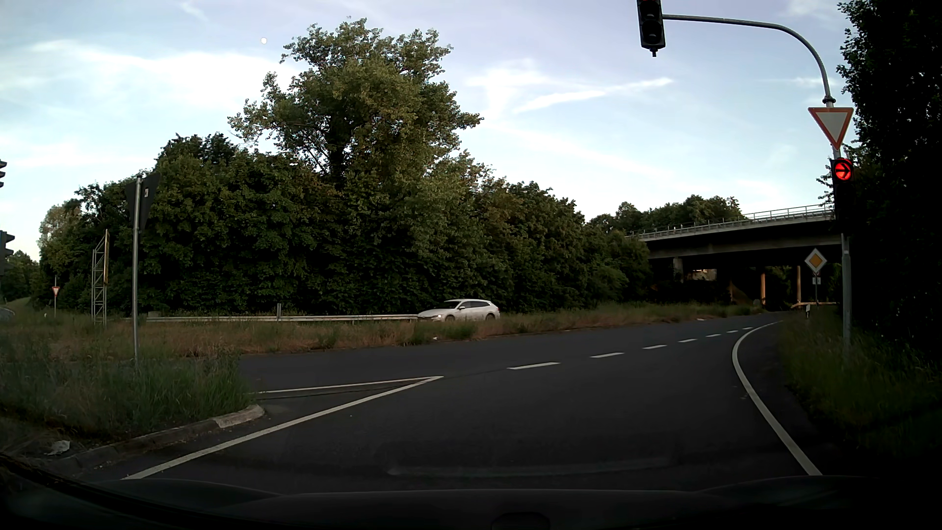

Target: Follow the waypoints while adhering to traffic rules and regulations

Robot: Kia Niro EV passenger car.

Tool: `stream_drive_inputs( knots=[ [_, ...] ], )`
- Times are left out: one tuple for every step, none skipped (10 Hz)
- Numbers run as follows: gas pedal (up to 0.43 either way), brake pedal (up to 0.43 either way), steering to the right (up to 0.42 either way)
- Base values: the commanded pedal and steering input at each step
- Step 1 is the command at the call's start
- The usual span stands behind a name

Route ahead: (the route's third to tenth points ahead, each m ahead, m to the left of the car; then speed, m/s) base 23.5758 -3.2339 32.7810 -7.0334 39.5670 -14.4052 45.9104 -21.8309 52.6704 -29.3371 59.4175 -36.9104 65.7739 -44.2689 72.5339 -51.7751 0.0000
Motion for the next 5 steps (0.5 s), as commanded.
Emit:
stream_drive_inputs(
  knots=[
    [0.0,0.268,0.087],
    [0.0,0.262,0.087],
    [0.0,0.268,0.087],
    [0.0,0.268,0.087],
    [0.0,0.268,0.087]
  ],
)
